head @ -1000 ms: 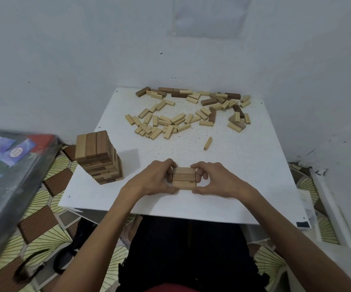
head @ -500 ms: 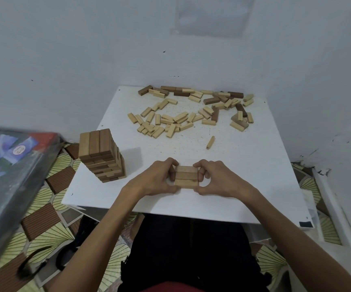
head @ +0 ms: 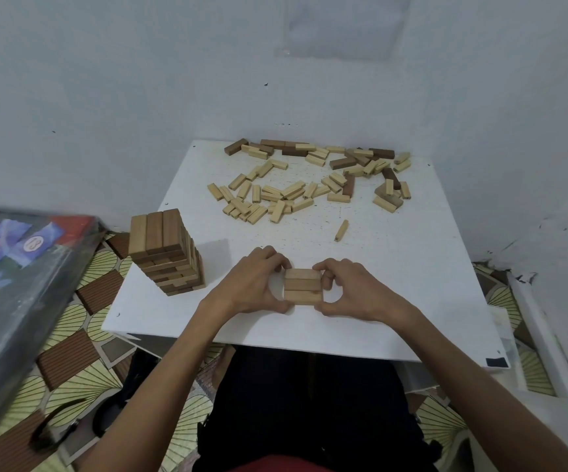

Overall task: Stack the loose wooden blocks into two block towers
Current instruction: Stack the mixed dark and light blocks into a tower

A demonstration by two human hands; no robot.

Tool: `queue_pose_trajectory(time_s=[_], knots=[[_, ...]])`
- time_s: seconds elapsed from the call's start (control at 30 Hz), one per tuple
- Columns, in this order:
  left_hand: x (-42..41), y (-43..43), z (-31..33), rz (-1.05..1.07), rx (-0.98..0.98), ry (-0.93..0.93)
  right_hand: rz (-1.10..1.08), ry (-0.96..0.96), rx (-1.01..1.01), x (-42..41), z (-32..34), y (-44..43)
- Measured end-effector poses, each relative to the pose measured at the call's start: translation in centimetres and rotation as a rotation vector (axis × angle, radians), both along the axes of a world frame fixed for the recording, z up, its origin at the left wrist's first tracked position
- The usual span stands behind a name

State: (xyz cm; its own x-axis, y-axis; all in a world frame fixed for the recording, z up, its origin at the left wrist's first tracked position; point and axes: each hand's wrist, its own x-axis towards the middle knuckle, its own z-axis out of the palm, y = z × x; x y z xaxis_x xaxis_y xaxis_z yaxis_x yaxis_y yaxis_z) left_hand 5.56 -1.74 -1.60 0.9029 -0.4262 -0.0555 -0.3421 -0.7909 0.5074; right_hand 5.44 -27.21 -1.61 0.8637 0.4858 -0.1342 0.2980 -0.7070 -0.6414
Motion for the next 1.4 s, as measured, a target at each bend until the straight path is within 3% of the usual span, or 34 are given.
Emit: queue_pose_trajectory(time_s=[0.4,0.77,1.0,1.4], knots=[[-1.1,0.1,0.5,0.006,-0.053,-0.082,0.038,-0.204,0.095,-0.5,0.1,-1.0],[-1.5,0.6,10.2,0.059,-0.220,-0.080,0.076,-0.430,0.204,0.7,9.2,-1.0],[-0.8,3.1,15.7,0.069,-0.153,-0.207,0.144,-0.575,0.222,2.3,13.9,1.4],[-2.0,12.7,17.8,0.201,-0.251,-0.172,0.256,-0.549,0.273,4.9,15.6,11.6]])
